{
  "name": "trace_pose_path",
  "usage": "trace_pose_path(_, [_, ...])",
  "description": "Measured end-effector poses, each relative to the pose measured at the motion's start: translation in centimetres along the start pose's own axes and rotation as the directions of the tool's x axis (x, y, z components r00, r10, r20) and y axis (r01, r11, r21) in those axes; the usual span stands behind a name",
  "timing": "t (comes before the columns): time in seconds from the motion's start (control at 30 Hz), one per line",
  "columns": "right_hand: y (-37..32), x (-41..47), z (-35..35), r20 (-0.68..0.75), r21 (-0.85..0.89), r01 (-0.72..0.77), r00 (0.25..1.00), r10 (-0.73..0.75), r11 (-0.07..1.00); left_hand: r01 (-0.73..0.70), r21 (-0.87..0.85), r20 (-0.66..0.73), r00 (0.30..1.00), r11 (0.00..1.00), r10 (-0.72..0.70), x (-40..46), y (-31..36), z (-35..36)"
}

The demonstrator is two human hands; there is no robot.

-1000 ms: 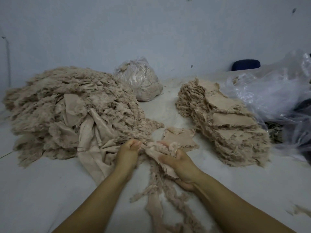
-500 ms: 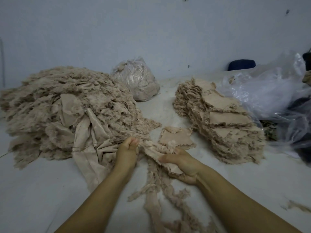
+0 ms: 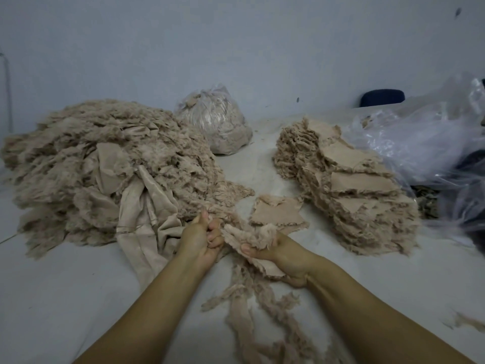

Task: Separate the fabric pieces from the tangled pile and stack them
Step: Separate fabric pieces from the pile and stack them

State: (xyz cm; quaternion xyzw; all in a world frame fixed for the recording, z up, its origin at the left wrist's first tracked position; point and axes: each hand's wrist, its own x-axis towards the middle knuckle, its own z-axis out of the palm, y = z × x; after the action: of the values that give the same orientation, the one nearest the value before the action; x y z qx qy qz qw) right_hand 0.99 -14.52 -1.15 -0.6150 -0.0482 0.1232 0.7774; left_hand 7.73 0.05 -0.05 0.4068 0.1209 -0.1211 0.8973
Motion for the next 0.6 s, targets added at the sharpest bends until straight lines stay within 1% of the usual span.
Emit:
trace_pose_path(0.1, [0.1,-0.1,-0.4,0.06,-0.029,0.003,0.998,-0.001,1.0,0.025,0.011,-0.012,1.0,1.0,-0.024,0.0,-0.1,0.0])
trace_pose_path(0.13, [0.1,-0.1,-0.3,0.05,-0.032,0.01,0.999,-0.009,0.999,0.026,0.025,-0.002,1.0,0.999,-0.026,0.0,-0.1,-0.1])
trace_pose_path(0.2, [0.2,0.2,0.0,-0.035,-0.01,0.036,0.999,-0.036,0.999,0.011,0.098,0.04,0.999,0.995,-0.015,-0.1,-0.2,-0.4])
trace_pose_path(0.23, [0.1,0.4,0.0,-0.078,0.045,0.052,0.996,-0.048,0.998,-0.005,0.158,0.075,0.997,0.987,-0.007,-0.2,-0.5,-0.5])
trace_pose_path(0.27, [-0.1,0.5,0.1,-0.1,0.161,0.057,0.994,-0.041,0.985,-0.029,0.232,0.125,0.992,0.972,0.0,-0.5,-0.9,-0.6])
trace_pose_path(0.33, [-0.5,0.9,0.0,-0.096,0.413,0.001,0.994,0.043,0.911,-0.084,0.373,0.244,0.97,0.924,-0.01,-1.2,-1.8,-0.7])
trace_pose_path(0.37, [-0.5,1.1,-0.2,-0.096,0.479,-0.04,0.99,0.098,0.877,-0.106,0.424,0.289,0.957,0.899,-0.024,-1.5,-2.1,-0.6])
trace_pose_path(0.43, [-0.3,1.6,-0.5,-0.133,0.514,-0.075,0.977,0.166,0.854,-0.161,0.516,0.351,0.936,0.841,-0.037,-1.7,-2.7,-0.5])
trace_pose_path(0.5, [0.0,2.3,-0.5,-0.186,0.528,-0.04,0.969,0.162,0.848,-0.224,0.573,0.387,0.922,0.788,-0.02,-1.8,-3.3,-0.2])
trace_pose_path(0.53, [-0.1,2.4,-0.5,-0.215,0.543,-0.015,0.964,0.156,0.84,-0.251,0.57,0.392,0.92,0.782,0.009,-1.8,-3.5,0.0])
trace_pose_path(0.6, [-0.3,2.6,-0.6,-0.255,0.589,0.031,0.955,0.149,0.807,-0.279,0.511,0.369,0.925,0.813,0.086,-1.8,-3.8,0.3])
